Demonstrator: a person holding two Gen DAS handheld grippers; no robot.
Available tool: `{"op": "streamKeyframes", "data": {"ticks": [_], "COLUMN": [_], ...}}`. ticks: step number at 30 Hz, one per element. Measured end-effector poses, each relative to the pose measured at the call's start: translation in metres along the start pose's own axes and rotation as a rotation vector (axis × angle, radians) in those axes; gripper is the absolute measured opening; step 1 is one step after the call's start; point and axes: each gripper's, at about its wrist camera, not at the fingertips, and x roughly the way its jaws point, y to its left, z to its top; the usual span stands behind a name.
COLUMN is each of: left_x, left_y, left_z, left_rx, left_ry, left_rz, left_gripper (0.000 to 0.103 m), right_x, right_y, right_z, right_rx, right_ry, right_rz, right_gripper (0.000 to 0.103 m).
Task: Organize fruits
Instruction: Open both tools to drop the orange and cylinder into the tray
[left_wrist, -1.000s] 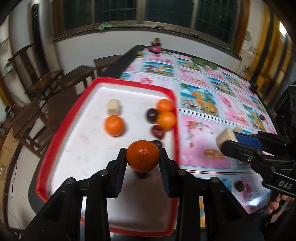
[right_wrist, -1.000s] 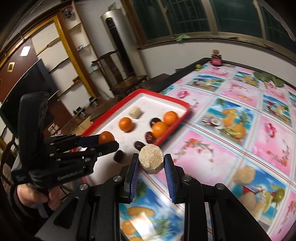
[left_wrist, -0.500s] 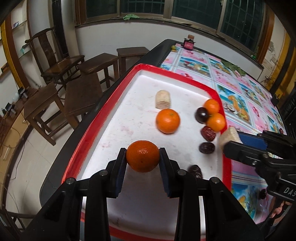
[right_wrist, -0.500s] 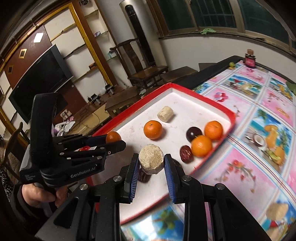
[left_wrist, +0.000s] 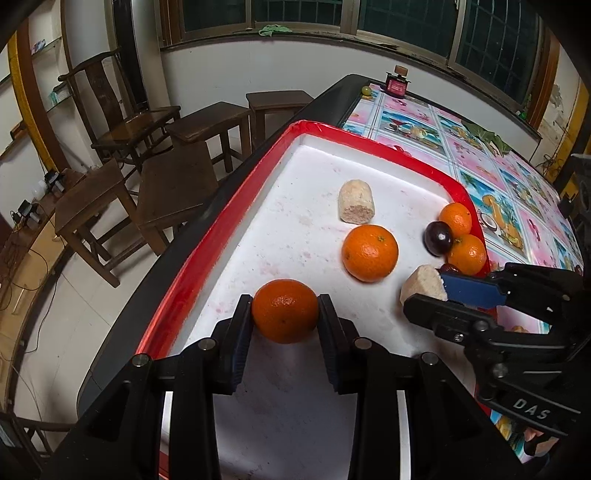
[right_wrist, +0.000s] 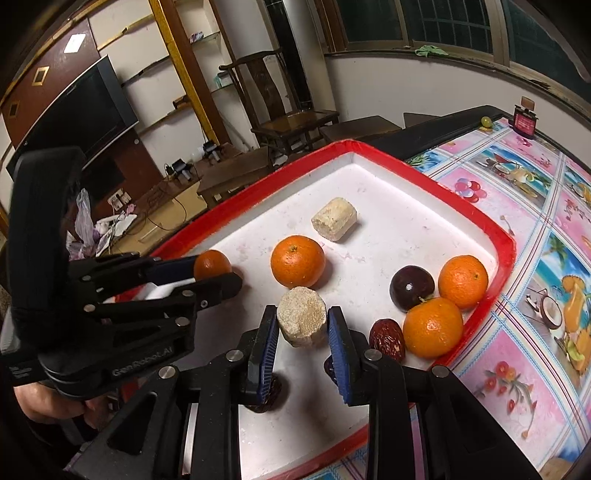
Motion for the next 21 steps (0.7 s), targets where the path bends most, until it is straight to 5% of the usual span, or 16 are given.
{"op": "streamKeyframes", "data": {"ticks": [12, 17, 21], "left_x": [-0.001, -0.003, -0.010], "left_y": [0.002, 0.003, 0.001], "left_z": [0.000, -0.001, -0.003], "left_rx": [-0.022, -0.027, -0.027], "left_ry": [-0.007, -0.002, -0.030], "left_rz": [-0.008, -0.009, -0.007], "left_gripper": [0.033, 0.034, 0.062], "right_x": [0.009, -0.002, -0.018], "right_y": [0.001, 0.000, 0.002], "right_z": [-0.002, -0.003, -0.006], "right_rx": [-0.012, 0.006, 0.011], "right_ry": [0.014, -0.005, -0.032], "right_rz": [-0.025, -0.008, 0.004], "right_gripper": [0.031, 0.040, 0.045]}}
